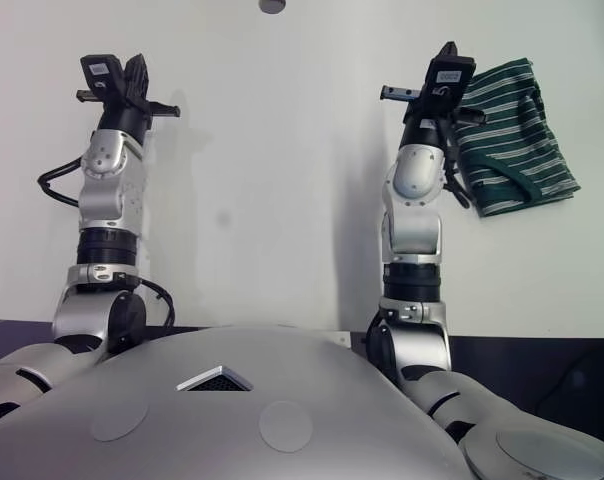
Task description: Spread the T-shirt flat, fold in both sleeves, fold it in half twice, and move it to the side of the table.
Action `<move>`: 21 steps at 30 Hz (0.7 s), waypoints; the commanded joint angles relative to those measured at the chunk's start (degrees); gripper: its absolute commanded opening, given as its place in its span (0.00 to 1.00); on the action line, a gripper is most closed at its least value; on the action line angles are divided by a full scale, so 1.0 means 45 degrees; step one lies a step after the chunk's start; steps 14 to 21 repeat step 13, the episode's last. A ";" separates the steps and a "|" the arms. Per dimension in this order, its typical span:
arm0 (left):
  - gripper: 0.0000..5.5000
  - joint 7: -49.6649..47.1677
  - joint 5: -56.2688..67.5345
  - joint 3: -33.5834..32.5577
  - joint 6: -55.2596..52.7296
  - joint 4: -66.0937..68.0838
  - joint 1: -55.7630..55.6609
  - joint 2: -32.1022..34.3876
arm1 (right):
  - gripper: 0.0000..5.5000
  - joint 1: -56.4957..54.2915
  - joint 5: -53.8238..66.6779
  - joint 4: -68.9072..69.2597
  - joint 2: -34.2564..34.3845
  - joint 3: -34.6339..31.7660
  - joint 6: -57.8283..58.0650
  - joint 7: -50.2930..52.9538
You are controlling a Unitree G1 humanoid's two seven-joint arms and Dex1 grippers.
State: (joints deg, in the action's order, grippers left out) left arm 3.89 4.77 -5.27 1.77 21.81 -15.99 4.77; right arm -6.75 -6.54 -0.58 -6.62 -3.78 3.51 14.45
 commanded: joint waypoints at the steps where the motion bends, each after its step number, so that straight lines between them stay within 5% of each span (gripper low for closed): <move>1: 0.01 -0.0469 -0.0378 0.0385 0.0593 0.0036 0.0323 -0.0619 | 0.00 -0.0094 0.0417 -0.0639 -0.0218 -0.0529 0.0235 -0.0457; 21: 0.01 -0.1273 -0.0160 -0.0047 0.1824 0.0739 0.0682 -0.1352 | 0.00 -0.0885 0.0994 -0.0832 -0.0679 -0.0679 0.1194 -0.2091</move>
